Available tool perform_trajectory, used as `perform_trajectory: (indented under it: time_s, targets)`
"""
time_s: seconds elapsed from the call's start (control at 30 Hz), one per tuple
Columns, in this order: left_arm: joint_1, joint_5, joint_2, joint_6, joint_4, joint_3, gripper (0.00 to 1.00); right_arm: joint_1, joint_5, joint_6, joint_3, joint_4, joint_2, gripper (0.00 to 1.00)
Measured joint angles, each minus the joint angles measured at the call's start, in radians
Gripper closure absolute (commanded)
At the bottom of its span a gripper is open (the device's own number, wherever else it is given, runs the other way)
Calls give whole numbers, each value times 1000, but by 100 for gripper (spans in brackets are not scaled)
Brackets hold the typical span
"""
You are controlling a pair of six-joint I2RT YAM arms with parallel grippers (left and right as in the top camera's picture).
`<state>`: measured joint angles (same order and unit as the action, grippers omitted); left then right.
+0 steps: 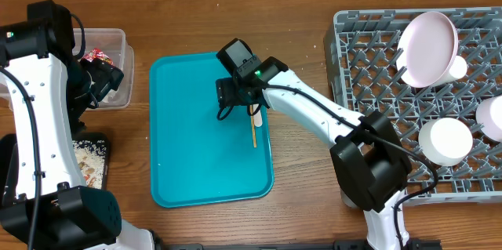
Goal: Sort waste into correct bins and load items into the dishwasher
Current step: 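Reach the right gripper to the wooden chopstick and grasp it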
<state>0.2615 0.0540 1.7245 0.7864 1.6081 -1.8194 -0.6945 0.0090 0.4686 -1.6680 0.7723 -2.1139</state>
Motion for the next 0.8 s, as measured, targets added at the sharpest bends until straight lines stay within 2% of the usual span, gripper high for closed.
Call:
perform_trajectory:
  time_s: [0.8]
  targets:
    - [0, 0, 0, 0, 0, 0, 0, 0, 101, 6, 0, -56, -104, 25]
